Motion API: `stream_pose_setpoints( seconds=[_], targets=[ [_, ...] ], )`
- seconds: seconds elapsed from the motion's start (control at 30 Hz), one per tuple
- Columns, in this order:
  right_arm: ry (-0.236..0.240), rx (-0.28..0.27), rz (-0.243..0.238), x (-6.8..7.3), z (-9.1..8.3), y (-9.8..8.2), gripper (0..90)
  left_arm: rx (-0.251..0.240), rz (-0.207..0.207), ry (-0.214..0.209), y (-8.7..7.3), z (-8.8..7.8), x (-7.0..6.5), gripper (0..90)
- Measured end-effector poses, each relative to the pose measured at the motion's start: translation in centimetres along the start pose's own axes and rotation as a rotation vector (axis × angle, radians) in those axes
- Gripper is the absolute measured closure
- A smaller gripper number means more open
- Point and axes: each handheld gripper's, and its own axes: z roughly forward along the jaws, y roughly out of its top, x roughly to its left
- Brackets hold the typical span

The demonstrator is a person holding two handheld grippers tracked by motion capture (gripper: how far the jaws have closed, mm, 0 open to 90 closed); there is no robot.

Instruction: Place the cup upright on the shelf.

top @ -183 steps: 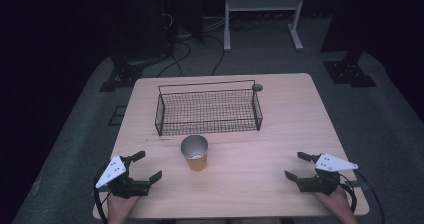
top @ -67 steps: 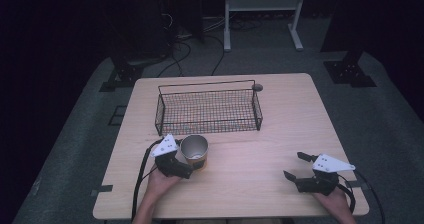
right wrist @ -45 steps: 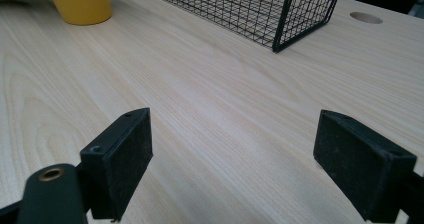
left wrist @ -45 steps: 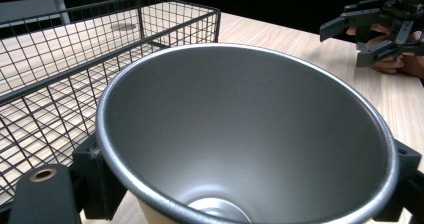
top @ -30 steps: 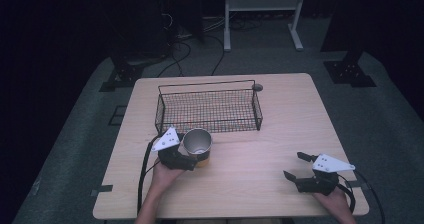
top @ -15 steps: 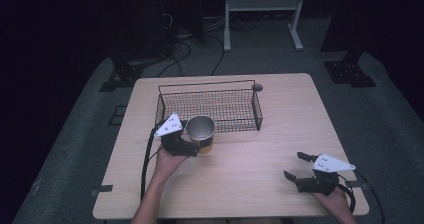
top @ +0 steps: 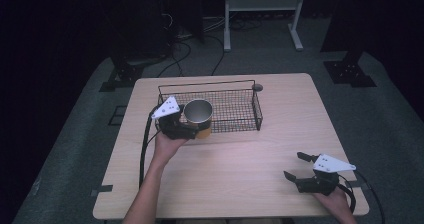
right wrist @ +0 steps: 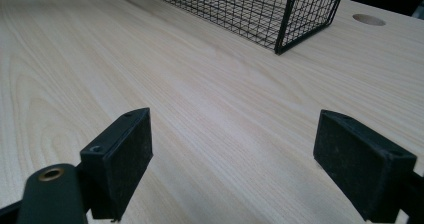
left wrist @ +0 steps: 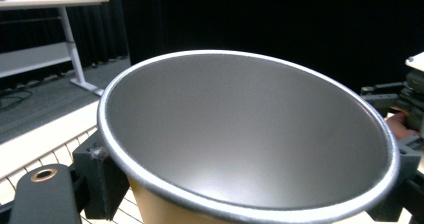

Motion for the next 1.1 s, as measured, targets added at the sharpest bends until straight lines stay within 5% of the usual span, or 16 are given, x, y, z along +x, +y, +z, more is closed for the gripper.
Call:
stream_pose_setpoints(
  seconds=[1.1],
  targets=[
    [0.007,-0.004,-0.006,0.0,0.0,0.0,14.8,0.024,-0.052,-0.032,3.6,3.8,6.1,12.6]
  ],
)
